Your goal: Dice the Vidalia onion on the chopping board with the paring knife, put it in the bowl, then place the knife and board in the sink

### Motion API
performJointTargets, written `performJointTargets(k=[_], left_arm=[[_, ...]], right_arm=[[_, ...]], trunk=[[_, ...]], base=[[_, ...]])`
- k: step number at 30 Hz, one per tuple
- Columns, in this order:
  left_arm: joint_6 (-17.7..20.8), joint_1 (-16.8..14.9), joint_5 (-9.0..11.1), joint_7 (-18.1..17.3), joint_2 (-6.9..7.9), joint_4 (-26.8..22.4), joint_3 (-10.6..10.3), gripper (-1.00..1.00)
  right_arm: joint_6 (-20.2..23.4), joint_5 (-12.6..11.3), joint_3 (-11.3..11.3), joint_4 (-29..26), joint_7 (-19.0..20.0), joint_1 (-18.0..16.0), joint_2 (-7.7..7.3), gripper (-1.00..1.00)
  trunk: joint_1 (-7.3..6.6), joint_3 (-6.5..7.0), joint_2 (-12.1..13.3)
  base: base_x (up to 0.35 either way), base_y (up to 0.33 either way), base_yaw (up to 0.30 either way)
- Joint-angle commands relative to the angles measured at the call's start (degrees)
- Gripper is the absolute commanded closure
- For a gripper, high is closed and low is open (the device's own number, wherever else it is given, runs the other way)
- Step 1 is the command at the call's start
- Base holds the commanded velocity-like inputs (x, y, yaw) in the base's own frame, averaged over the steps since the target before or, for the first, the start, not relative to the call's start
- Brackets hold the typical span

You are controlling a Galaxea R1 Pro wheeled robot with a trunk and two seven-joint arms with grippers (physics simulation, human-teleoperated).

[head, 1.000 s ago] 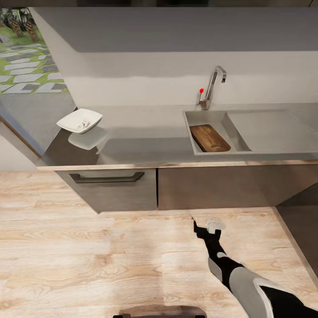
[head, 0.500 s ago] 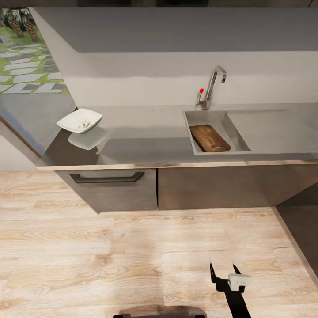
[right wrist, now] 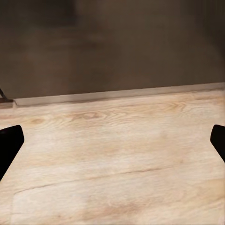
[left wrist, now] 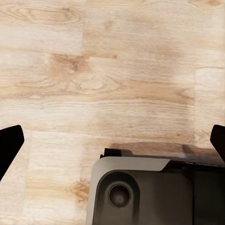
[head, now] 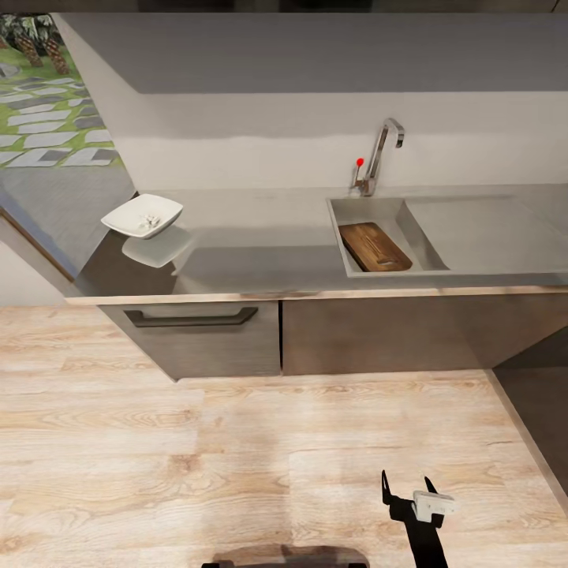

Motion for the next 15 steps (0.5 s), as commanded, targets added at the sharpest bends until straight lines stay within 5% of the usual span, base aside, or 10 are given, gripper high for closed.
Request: performJointTargets(k=[1, 15], left_arm=[[-0.1, 0.0, 0.5, -0.6, -0.05, 0.1, 0.2, -1.0], [-0.1, 0.0, 0.5, -0.7, -0.1, 0.2, 0.0, -1.0]], right_arm=[[-0.1, 0.6, -0.2, 0.1, -0.5, 0.0, 0.0, -1.0], [-0.1, 0.6, -0.2, 0.1, -0.6, 0.0, 0.14, -1.0]], trunk=[[0.03, -0.07, -0.1], [0.03, 0.28, -0.1]], base=[[0.0, 0.0, 0.0], [0.0, 0.0, 0.0]])
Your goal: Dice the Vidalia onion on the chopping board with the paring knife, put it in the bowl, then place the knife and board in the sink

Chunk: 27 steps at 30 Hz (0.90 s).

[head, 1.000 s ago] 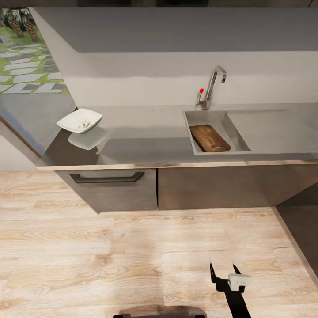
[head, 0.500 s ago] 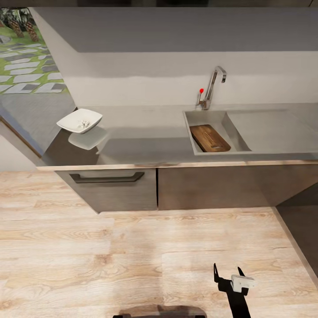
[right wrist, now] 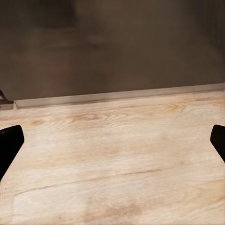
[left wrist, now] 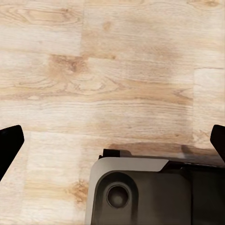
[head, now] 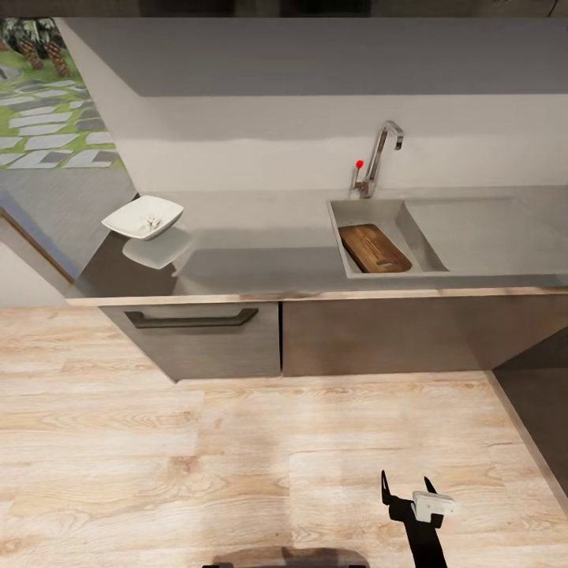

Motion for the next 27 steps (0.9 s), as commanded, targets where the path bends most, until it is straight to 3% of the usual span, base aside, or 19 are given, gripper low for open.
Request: performJointTargets(k=[1, 22, 27], left_arm=[[-0.1, 0.0, 0.5, -0.6, -0.02, 0.0, 0.2, -1.0], [-0.7, 0.0, 0.4, -0.6, -0.03, -0.3, 0.2, -1.0], [-1.0, 0.0, 0.4, -0.5, -0.83, -2.7, 0.4, -1.0]], right_arm=[[-0.1, 0.6, -0.2, 0.1, -0.5, 0.0, -0.02, -1.0], [-0.2, 0.6, -0.2, 0.1, -0.4, 0.0, -0.05, -1.0], [-0.1, 0.6, -0.2, 0.1, -0.4, 0.0, -0.05, -1.0]], trunk=[[0.03, -0.07, -0.1], [0.03, 1.45, -0.1], [0.03, 1.9, -0.1]], base=[[0.0, 0.0, 0.0], [0.0, 0.0, 0.0], [0.0, 0.0, 0.0]])
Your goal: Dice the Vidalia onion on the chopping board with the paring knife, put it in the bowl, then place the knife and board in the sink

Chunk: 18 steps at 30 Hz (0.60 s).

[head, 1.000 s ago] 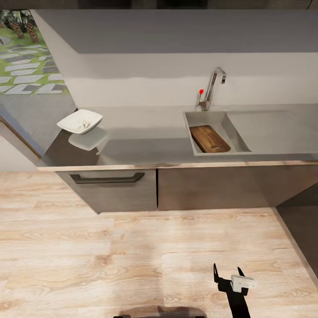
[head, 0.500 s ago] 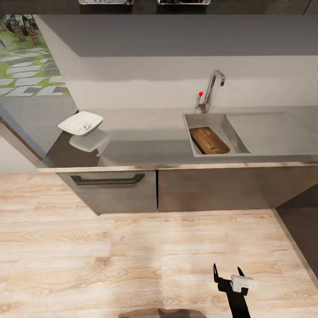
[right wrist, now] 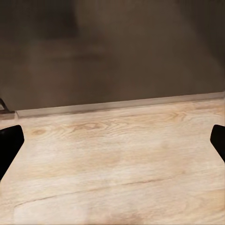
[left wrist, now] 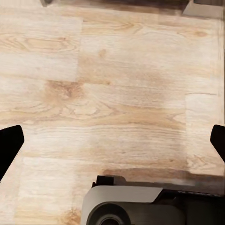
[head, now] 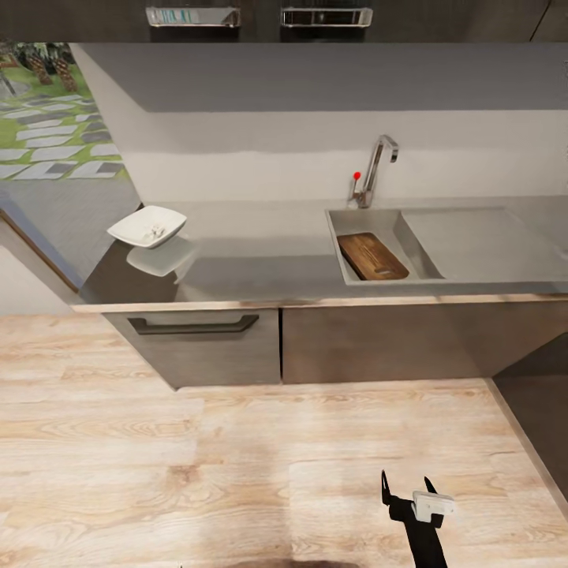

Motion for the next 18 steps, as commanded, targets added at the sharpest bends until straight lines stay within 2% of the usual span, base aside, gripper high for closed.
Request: performJointTargets(k=[1, 3, 6, 9, 13, 18], left_arm=[[-0.1, 0.0, 0.5, -0.5, -0.14, -1.3, 0.2, -1.0], [0.0, 0.0, 0.5, -0.4, -0.26, -4.7, 0.2, -1.0], [0.2, 0.0, 0.5, -0.3, -0.49, -13.0, 0.0, -1.0], [0.3, 0.0, 0.6, -0.2, -1.64, -20.9, -0.1, -1.0], [-0.1, 0.0, 0.6, -0.3, -1.74, -22.9, -0.1, -1.0], [-0.2, 0.0, 0.7, -0.4, -1.62, -22.7, -0.1, -1.0]], right_arm=[[-0.1, 0.6, -0.2, 0.1, -0.5, 0.0, 0.0, -1.0], [-0.1, 0.6, -0.2, 0.1, -0.5, 0.0, 0.0, -1.0], [-0.1, 0.6, -0.2, 0.1, -0.5, 0.0, 0.0, -1.0], [-0.1, 0.6, -0.2, 0.1, -0.5, 0.0, 0.0, -1.0], [-0.1, 0.6, -0.2, 0.1, -0.5, 0.0, 0.0, -1.0], [-0.1, 0.6, -0.2, 0.1, -0.5, 0.0, 0.0, -1.0]], trunk=[[0.03, 0.02, -0.1], [0.03, 0.2, -0.1], [0.03, 0.47, -0.1], [0.03, 0.74, -0.1], [0.03, 1.1, -0.1], [0.03, 1.56, -0.1]], base=[[0.0, 0.0, 0.0], [0.0, 0.0, 0.0], [0.0, 0.0, 0.0], [0.0, 0.0, 0.0], [0.0, 0.0, 0.0], [0.0, 0.0, 0.0]])
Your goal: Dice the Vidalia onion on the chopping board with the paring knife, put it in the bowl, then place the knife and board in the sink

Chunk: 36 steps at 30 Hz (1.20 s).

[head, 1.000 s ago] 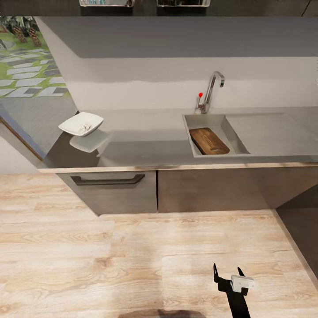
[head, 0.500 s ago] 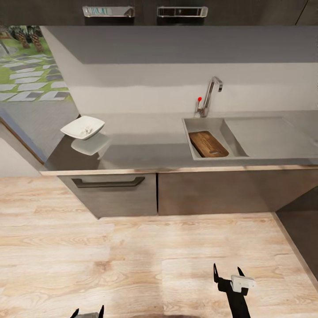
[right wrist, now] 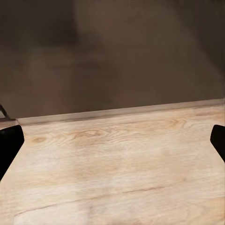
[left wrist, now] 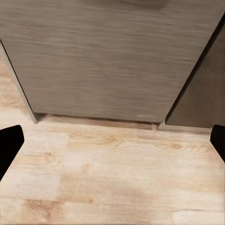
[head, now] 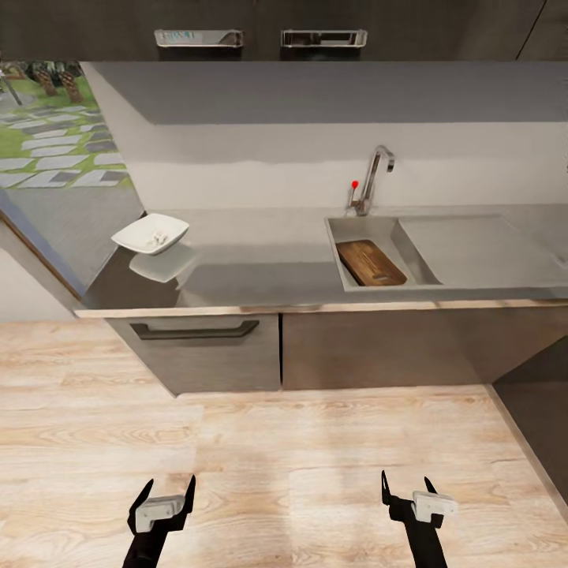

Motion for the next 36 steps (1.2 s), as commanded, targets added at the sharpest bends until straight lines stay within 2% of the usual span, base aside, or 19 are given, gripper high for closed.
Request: performJointTargets(k=[1, 9, 21, 22, 23, 24, 27, 28, 31, 36], left_arm=[[-0.1, 0.0, 0.6, -0.6, 0.01, 0.3, 0.1, -1.0], [-0.1, 0.0, 0.6, -0.6, 0.04, 3.1, 0.1, -1.0], [-0.9, 0.0, 0.6, -0.8, 0.16, 10.2, 0.1, -1.0], [-2.0, 0.0, 0.7, -0.8, 0.2, 11.5, 0.1, -1.0], [-5.4, 0.0, 0.7, -0.8, 0.29, 14.2, 0.1, -1.0], [-7.0, 0.0, 0.7, -0.7, 0.31, 15.3, 0.1, -1.0], [-20.3, 0.0, 0.6, -0.7, 0.28, 25.5, 0.1, -1.0], [-23.0, 0.0, 0.6, -0.7, 0.28, 28.9, 0.1, -1.0], [-23.0, 0.0, 0.6, -0.8, 0.33, 33.2, 0.1, -1.0], [-23.0, 0.0, 0.7, -0.8, 0.79, 35.9, 0.1, -1.0]], right_arm=[[-0.1, 0.6, -0.2, 0.1, -0.5, 0.0, 0.0, -1.0], [-0.1, 0.6, -0.2, 0.1, -0.5, 0.0, 0.0, -1.0], [-0.1, 0.6, -0.2, 0.1, -0.5, 0.0, 0.0, -1.0], [-0.1, 0.6, -0.2, 0.1, -0.5, 0.0, 0.0, -1.0], [-0.1, 0.6, -0.2, 0.1, -0.5, 0.0, 0.0, -1.0], [-0.1, 0.6, -0.2, 0.1, -0.5, 0.0, 0.0, -1.0], [-0.1, 0.6, -0.2, 0.1, -0.5, 0.0, 0.0, -1.0], [-0.1, 0.6, -0.2, 0.1, -0.5, 0.0, 0.0, -1.0], [-0.1, 0.6, -0.2, 0.1, -0.5, 0.0, 0.0, -1.0], [-0.1, 0.6, -0.2, 0.1, -0.5, 0.0, 0.0, -1.0]], trunk=[[0.03, 0.01, -0.1], [0.03, 0.74, -0.1], [0.03, 1.83, -0.1], [0.03, 1.92, -0.1], [0.03, 2.01, -0.1], [0.03, 2.1, -0.1], [0.03, 2.37, -0.1], [0.03, 2.46, -0.1], [0.03, 2.73, -0.1], [0.03, 3.19, -0.1]], base=[[0.0, 0.0, 0.0], [0.0, 0.0, 0.0], [0.0, 0.0, 0.0], [0.0, 0.0, 0.0], [0.0, 0.0, 0.0], [0.0, 0.0, 0.0], [0.0, 0.0, 0.0], [0.0, 0.0, 0.0], [0.0, 0.0, 0.0], [0.0, 0.0, 0.0]])
